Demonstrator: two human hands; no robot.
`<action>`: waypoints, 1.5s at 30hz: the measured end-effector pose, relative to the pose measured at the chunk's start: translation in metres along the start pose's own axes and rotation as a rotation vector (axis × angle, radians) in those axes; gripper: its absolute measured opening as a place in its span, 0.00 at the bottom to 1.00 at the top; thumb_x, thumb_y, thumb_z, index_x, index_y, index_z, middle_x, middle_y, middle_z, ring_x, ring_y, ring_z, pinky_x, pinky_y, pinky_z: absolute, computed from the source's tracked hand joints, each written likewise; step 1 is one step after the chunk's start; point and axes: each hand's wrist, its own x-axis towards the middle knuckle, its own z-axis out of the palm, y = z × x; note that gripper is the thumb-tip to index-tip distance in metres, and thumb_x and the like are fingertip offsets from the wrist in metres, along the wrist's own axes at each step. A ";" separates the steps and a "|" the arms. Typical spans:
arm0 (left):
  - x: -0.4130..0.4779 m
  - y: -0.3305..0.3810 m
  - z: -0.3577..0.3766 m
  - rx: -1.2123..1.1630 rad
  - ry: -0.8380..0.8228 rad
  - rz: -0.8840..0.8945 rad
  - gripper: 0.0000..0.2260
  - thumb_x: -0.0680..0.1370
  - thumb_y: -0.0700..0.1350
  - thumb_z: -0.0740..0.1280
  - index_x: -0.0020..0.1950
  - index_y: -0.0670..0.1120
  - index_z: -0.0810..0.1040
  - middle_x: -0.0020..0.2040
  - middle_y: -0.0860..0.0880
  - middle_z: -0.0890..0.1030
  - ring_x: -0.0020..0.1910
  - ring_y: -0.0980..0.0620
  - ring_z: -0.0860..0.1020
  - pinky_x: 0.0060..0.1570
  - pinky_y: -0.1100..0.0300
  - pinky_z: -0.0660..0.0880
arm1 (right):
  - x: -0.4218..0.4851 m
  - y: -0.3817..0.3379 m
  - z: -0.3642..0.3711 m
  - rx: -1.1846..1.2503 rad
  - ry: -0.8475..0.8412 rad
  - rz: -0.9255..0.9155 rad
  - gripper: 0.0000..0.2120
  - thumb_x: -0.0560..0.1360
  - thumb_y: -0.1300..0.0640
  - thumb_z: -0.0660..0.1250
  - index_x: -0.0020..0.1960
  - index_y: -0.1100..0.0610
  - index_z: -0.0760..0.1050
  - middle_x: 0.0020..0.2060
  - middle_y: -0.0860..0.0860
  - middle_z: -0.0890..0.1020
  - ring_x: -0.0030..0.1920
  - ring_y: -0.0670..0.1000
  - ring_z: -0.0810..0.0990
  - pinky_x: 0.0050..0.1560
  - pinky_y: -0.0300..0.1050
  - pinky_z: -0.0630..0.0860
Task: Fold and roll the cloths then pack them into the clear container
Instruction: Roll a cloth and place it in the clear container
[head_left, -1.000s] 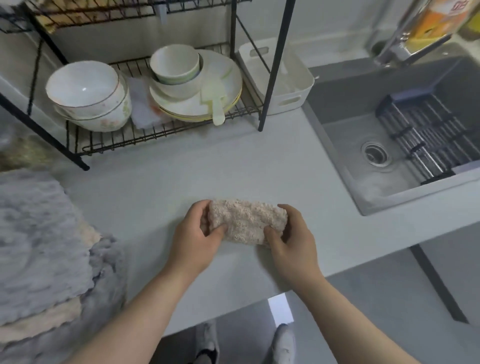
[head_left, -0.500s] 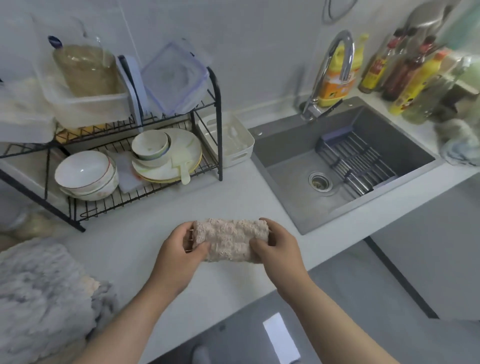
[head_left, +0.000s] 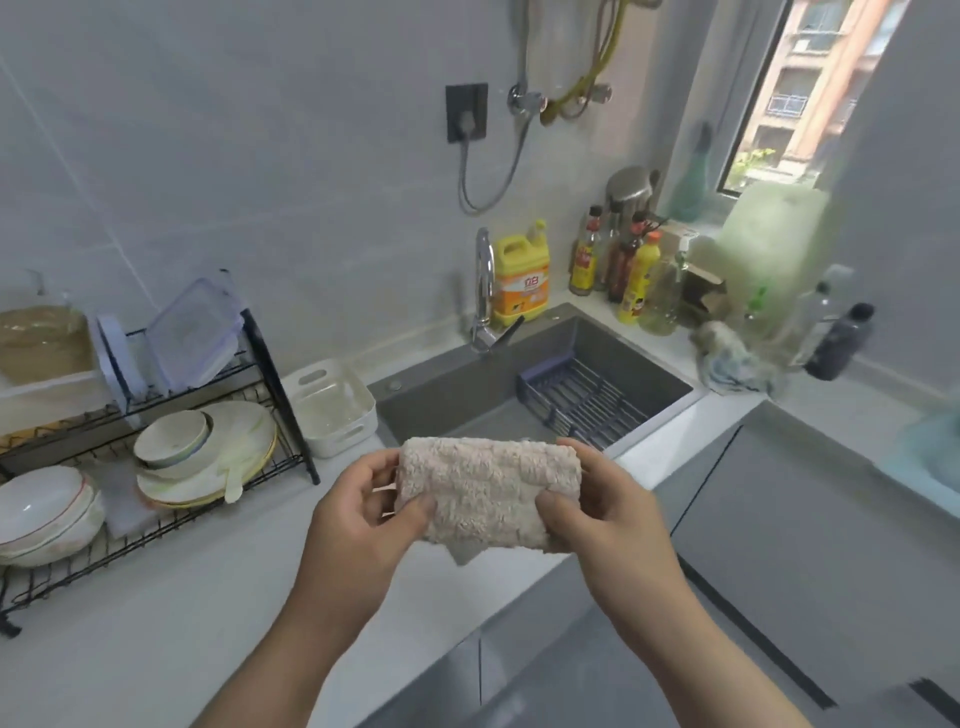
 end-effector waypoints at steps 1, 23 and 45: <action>0.003 0.005 0.016 -0.006 -0.031 0.013 0.16 0.72 0.35 0.73 0.57 0.49 0.78 0.50 0.53 0.84 0.49 0.53 0.83 0.43 0.62 0.79 | 0.000 -0.005 -0.017 0.004 0.028 -0.006 0.19 0.75 0.68 0.66 0.61 0.50 0.78 0.50 0.50 0.85 0.52 0.54 0.83 0.48 0.56 0.83; 0.167 0.036 0.353 -0.236 -0.811 -0.121 0.22 0.60 0.39 0.76 0.54 0.43 0.80 0.49 0.39 0.84 0.47 0.40 0.83 0.41 0.53 0.81 | 0.072 -0.024 -0.291 0.021 0.595 0.000 0.18 0.75 0.70 0.67 0.59 0.53 0.77 0.50 0.50 0.85 0.50 0.47 0.83 0.45 0.37 0.77; 0.172 0.022 0.722 -0.213 -1.265 -0.250 0.41 0.52 0.45 0.83 0.62 0.41 0.75 0.55 0.42 0.83 0.54 0.44 0.82 0.49 0.59 0.80 | 0.075 0.006 -0.588 0.126 1.101 -0.068 0.13 0.75 0.70 0.67 0.55 0.57 0.77 0.48 0.51 0.85 0.47 0.48 0.85 0.44 0.39 0.79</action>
